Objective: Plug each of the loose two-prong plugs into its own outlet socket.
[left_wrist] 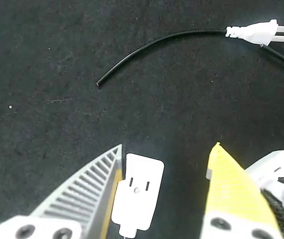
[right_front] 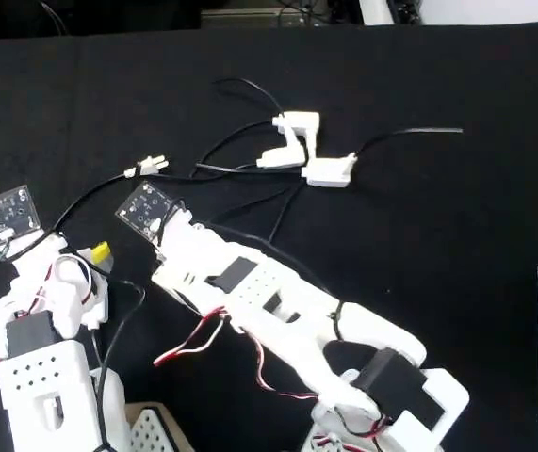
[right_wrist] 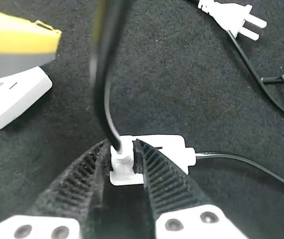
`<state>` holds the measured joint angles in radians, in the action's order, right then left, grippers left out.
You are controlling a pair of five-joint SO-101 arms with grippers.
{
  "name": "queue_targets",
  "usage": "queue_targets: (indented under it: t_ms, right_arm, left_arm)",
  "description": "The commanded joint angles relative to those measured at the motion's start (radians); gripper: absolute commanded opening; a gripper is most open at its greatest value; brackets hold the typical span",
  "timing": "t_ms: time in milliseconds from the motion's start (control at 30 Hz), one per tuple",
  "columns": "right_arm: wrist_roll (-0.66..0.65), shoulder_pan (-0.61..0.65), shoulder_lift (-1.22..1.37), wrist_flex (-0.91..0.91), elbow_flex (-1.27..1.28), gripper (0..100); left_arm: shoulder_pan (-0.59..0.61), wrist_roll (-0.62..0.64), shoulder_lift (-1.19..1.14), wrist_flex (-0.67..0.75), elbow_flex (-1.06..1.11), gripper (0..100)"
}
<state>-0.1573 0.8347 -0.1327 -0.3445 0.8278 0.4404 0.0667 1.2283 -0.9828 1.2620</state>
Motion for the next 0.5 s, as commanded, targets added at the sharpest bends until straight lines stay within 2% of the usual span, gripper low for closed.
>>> queue_targets:
  t_ms: [0,467]
  right_arm:
    - [-0.043,-0.02,0.001,0.017,-0.028,1.1]
    - [-0.046,-0.026,0.082,0.017,0.021,1.1]
  left_arm:
    - [0.015,0.012,0.011,0.02,-0.007,27]
    - [0.015,0.011,0.011,0.02,-0.007,27]
